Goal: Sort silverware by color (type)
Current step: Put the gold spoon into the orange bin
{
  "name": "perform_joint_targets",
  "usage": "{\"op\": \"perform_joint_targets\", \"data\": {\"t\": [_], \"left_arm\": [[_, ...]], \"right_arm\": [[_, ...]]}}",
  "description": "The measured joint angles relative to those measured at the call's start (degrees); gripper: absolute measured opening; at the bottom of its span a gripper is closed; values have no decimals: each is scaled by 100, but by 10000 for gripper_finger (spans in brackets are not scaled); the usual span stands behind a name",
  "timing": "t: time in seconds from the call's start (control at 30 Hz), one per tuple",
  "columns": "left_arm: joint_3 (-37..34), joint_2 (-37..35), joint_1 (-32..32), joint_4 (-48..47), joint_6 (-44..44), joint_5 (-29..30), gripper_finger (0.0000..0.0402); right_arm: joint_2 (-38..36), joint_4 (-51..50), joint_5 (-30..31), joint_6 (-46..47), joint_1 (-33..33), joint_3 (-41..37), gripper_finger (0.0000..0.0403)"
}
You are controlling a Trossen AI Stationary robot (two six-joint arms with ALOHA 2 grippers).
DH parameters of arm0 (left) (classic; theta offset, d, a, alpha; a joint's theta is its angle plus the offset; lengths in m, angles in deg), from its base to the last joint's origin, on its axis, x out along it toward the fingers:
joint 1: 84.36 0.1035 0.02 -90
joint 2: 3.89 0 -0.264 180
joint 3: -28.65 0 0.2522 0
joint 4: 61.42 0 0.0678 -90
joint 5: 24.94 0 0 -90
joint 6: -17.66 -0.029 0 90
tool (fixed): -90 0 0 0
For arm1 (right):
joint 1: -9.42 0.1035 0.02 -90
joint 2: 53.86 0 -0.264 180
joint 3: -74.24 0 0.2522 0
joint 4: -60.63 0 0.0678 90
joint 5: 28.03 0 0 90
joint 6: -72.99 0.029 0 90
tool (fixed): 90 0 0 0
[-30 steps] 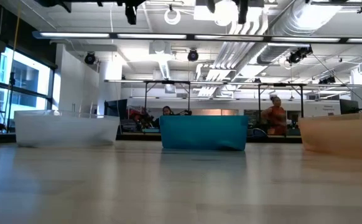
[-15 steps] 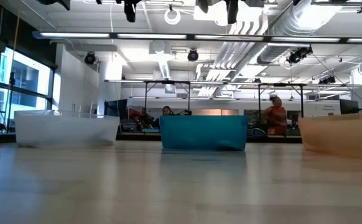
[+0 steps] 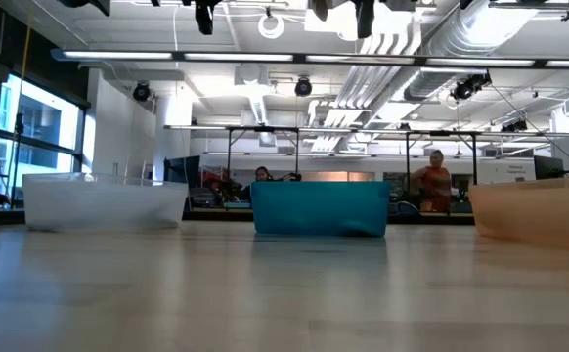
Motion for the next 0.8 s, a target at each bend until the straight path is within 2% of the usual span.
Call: {"op": "perform_joint_targets", "data": {"t": [0.17,0.57,0.8], "left_arm": [[0,0,0,-8,3,2,0],[-2,0,4,-132,-2,44,0],[-2,0,4,-160,-3,50,0]], "right_arm": [[-320,-786,5,14,-40,-4,0],[-1686,-5790,776,1357,-12,-4,0],[-2244,-7644,929,2051,131,-4,0]]}}
